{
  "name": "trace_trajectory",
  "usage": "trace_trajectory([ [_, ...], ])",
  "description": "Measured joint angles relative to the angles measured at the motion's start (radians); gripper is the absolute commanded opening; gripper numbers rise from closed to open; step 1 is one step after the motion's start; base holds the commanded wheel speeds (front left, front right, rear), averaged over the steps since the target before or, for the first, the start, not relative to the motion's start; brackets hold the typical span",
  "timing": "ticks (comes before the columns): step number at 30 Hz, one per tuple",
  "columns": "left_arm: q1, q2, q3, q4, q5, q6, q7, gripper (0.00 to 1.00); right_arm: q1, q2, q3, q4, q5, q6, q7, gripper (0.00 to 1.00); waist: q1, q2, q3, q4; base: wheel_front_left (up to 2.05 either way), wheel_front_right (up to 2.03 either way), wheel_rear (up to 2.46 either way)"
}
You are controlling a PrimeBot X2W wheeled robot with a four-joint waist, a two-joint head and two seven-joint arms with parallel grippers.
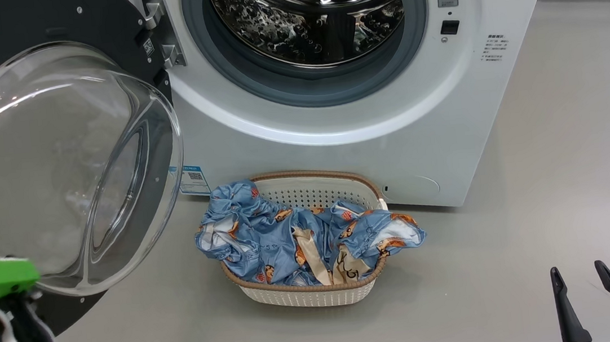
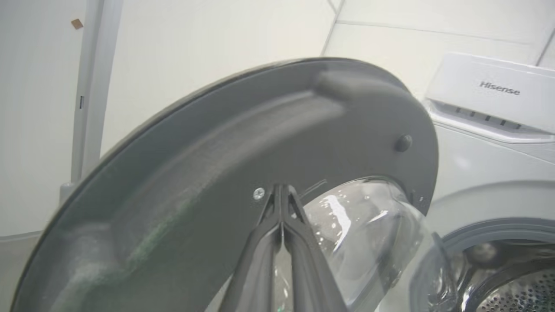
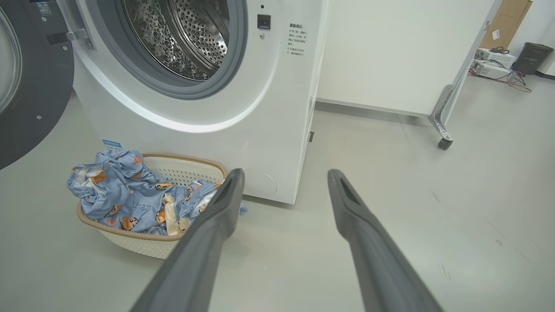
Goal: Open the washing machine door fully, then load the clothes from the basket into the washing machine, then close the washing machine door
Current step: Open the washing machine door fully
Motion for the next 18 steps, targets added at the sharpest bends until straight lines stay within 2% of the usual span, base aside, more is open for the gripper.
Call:
trace_trajectory([
  [2,0.0,-0.005,-0.036,-0.063,0.0,-0.025,0.0,0.46,0.0,0.001,-0.002,0.001,0.0,0.0,0.0,1.0,0.0,0.0,-0.004,0.002,0.0,0.0,0.0],
  [3,-0.001,-0.009,-0.055,-0.095,0.002,-0.034,0.0,0.81,0.0,0.001,-0.002,0.001,0.0,0.0,0.0,1.0,0.0,0.0,-0.006,0.003,0.0,0.0,0.0],
  [4,-0.001,-0.011,-0.073,-0.123,0.006,-0.045,-0.001,1.0,-0.001,0.001,-0.001,0.002,0.0,0.002,0.0,1.0,0.0,0.0,-0.008,0.003,0.0,0.0,0.0],
  [9,0.001,-0.012,-0.153,-0.245,0.025,-0.092,-0.003,1.0,-0.007,0.002,0.022,0.008,-0.002,0.014,0.0,1.0,0.0,0.0,-0.02,-0.008,0.0,0.0,0.0],
  [13,0.04,-0.017,-0.25,-0.285,0.042,-0.128,0.023,1.0,-0.015,0.002,0.035,0.011,-0.005,0.015,0.0,1.0,0.0,0.0,-0.029,-0.028,0.0,0.0,0.0],
  [18,0.154,-0.019,-0.321,-0.279,0.049,-0.133,0.063,1.0,-0.017,0.002,0.042,0.014,-0.011,0.021,0.0,1.0,0.0,0.0,-0.035,-0.063,0.0,0.0,0.0],
])
